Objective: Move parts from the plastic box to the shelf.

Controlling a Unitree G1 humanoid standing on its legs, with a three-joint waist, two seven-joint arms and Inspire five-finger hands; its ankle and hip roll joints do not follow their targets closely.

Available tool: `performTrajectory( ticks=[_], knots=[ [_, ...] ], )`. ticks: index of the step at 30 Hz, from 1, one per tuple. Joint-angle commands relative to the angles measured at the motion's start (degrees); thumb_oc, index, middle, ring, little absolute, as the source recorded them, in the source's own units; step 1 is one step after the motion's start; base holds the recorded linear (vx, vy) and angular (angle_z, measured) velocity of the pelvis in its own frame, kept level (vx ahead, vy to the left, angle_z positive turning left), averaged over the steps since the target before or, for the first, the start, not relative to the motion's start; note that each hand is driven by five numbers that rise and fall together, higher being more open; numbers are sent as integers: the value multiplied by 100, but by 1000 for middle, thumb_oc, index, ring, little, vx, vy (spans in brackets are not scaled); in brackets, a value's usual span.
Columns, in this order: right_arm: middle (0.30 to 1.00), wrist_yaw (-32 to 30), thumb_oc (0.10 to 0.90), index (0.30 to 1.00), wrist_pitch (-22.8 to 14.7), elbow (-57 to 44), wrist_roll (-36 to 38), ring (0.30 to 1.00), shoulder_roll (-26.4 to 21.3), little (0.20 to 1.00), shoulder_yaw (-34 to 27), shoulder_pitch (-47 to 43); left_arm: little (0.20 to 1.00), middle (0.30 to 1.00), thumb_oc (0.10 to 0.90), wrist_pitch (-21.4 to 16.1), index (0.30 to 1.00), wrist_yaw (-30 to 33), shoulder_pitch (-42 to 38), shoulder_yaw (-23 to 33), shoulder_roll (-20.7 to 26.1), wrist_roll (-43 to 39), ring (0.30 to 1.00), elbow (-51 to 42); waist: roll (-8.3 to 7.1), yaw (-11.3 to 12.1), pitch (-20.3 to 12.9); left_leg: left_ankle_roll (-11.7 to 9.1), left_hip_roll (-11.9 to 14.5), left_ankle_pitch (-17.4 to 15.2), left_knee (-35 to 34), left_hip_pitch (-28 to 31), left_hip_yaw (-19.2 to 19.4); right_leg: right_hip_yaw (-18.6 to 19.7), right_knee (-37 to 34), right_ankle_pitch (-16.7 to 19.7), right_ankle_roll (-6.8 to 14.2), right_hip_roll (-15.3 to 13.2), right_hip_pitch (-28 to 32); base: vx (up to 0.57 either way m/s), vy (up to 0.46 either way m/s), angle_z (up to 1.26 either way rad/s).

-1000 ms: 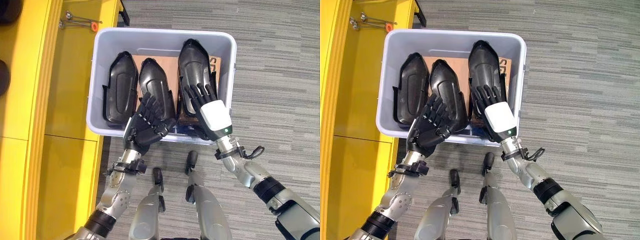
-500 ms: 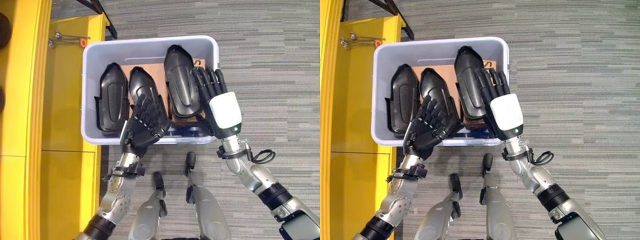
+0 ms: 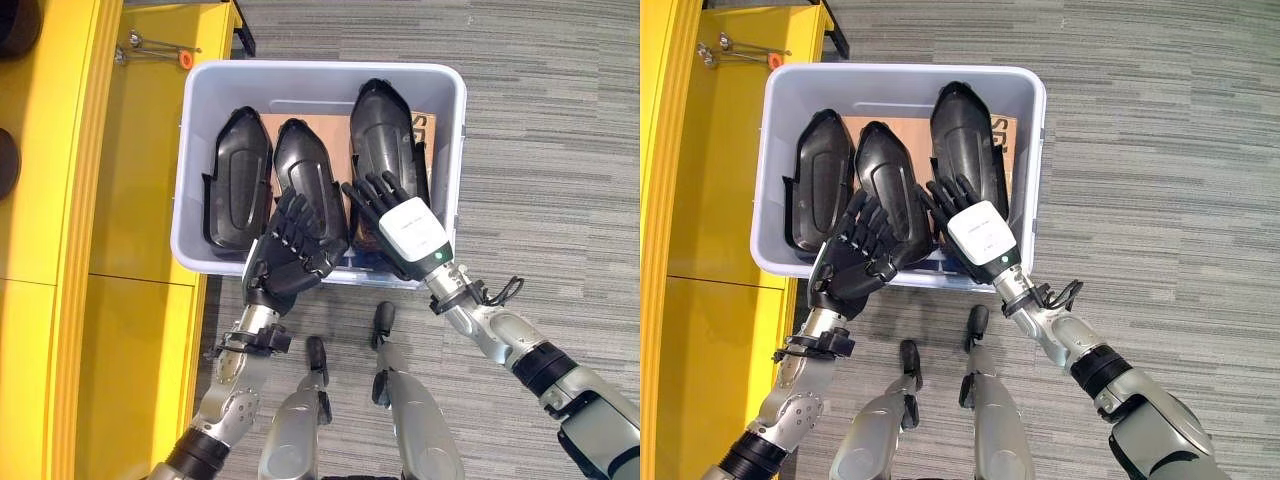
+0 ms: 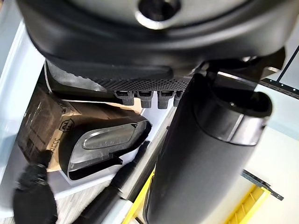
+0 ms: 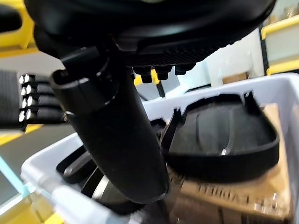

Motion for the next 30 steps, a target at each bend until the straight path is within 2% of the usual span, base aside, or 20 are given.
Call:
performTrajectory(
  ticks=[1, 8, 9, 11, 12, 18, 24, 30],
  knots=[
    [1000, -493, 900, 1000, 25, -254, -64, 1000, -17, 1000, 34, -623, 1000, 1000, 900, -375, 1000, -290, -184, 104, 252, -41, 1000, -860, 256, -18, -80, 150, 96, 110, 423, -640, -306, 239, 701, -1328, 488, -77, 347, 13, -16, 6],
    [1000, -712, 900, 1000, 415, 351, 153, 1000, 106, 1000, 112, -899, 1000, 1000, 900, -308, 1000, -210, -311, 70, 201, -25, 1000, -713, 302, 38, -80, 137, 84, 134, 488, -831, -325, 196, 750, -1319, 471, -101, 179, 9, -21, 5],
    [1000, -730, 900, 1000, 503, 594, 508, 1000, 152, 1000, 80, -974, 1000, 1000, 900, -312, 1000, -264, -343, 57, 204, -37, 1000, -652, 325, 54, -80, 133, 77, 152, 466, -881, -344, 182, 749, -1311, 473, -104, 123, -3, -7, 4],
    [1000, -708, 900, 1000, 534, 668, 590, 1000, 172, 1000, 46, -988, 1000, 1000, 900, -297, 1000, -294, -354, 57, 202, -52, 1000, -645, 336, 57, -80, 130, 75, 163, 461, -914, -353, 179, 759, -1309, 472, -106, 86, -8, 0, 7],
    [1000, -756, 900, 1000, 594, 765, 702, 1000, 209, 1000, -22, -971, 1000, 1000, 900, -152, 1000, -388, -361, 35, 164, -244, 1000, -651, 360, 60, -80, 124, 69, 192, 418, -958, -363, 170, 759, -1302, 467, -109, 31, -9, 11, 6],
    [1000, -1163, 900, 1000, 597, 780, 602, 1000, 329, 1000, -177, -912, 1000, 1000, 900, -271, 1000, -252, -377, -5, 29, -176, 1000, -598, 407, 5, -80, 129, 42, 187, 435, -1075, -334, 189, 789, -1294, 448, -122, -124, -3, 14, 1],
    [1000, -914, 900, 1000, 649, 697, 564, 1000, 403, 1000, -266, -829, 1000, 1000, 900, -261, 1000, -249, -379, -14, -45, -101, 1000, -612, 457, -40, -80, 128, 6, 166, 521, -1194, -310, 213, 862, -1303, 422, -164, -265, 6, 26, 1],
    [1000, -802, 900, 1000, 769, 868, 90, 1000, 372, 1000, -163, -950, 1000, 1000, 900, -420, 1000, -230, -416, -37, -43, -323, 1000, -540, 463, -39, -80, 156, -57, 72, 794, -1443, -287, 214, 991, -1298, 427, -228, -491, 0, 0, 0]
  ],
)
